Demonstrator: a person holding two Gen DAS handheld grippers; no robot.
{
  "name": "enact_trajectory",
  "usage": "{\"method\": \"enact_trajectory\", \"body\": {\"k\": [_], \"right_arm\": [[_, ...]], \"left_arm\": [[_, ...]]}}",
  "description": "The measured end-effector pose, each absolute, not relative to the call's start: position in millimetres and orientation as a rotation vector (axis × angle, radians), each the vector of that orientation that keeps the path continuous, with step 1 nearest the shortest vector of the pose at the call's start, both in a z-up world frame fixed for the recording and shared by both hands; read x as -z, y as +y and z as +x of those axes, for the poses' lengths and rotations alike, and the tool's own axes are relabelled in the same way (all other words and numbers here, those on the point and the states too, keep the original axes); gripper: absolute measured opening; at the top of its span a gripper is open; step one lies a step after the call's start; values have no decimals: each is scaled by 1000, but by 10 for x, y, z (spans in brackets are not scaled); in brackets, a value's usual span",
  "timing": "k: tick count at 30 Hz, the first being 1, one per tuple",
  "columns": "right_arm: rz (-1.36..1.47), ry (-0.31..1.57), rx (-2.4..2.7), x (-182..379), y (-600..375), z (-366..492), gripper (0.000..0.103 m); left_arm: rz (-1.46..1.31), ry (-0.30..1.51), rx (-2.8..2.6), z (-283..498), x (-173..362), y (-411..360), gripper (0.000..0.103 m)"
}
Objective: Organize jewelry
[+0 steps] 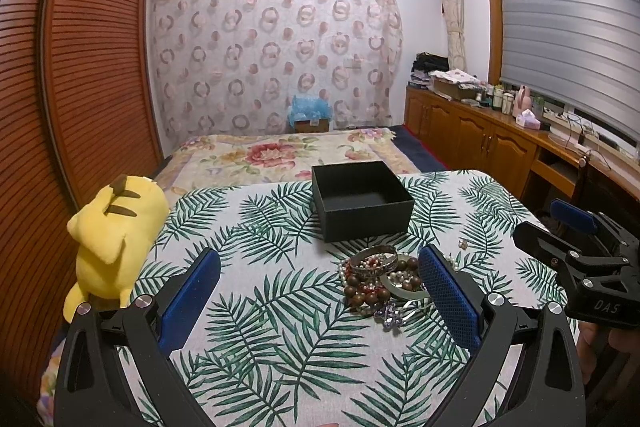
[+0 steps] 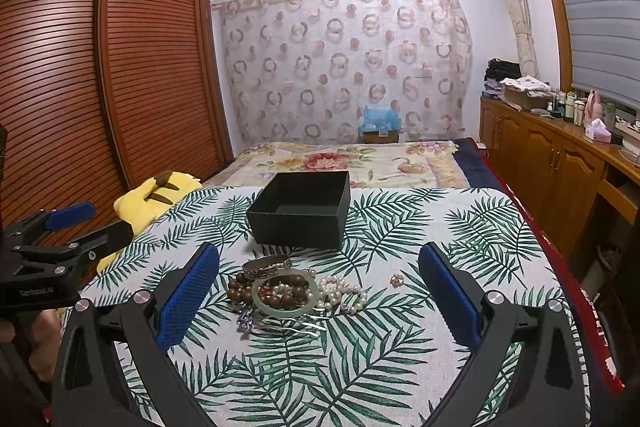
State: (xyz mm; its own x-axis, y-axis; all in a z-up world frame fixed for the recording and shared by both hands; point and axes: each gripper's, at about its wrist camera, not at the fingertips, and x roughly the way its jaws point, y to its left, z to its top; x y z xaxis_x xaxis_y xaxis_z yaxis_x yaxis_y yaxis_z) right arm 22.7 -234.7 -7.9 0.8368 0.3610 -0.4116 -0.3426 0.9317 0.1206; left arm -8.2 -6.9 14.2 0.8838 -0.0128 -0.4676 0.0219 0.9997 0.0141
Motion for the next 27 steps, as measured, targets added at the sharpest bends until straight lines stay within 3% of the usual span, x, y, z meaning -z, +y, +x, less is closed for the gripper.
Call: {"method": "enact_trajectory", "body": {"k": [18,27], "right_arm": [[28,505,-423,299,-2306,297,100],[9,585,-476,598,-2313,417,84]], "left_arm": [[5,568,52,74,131,17,96],[2,639,127,281,384,18,96]]}}
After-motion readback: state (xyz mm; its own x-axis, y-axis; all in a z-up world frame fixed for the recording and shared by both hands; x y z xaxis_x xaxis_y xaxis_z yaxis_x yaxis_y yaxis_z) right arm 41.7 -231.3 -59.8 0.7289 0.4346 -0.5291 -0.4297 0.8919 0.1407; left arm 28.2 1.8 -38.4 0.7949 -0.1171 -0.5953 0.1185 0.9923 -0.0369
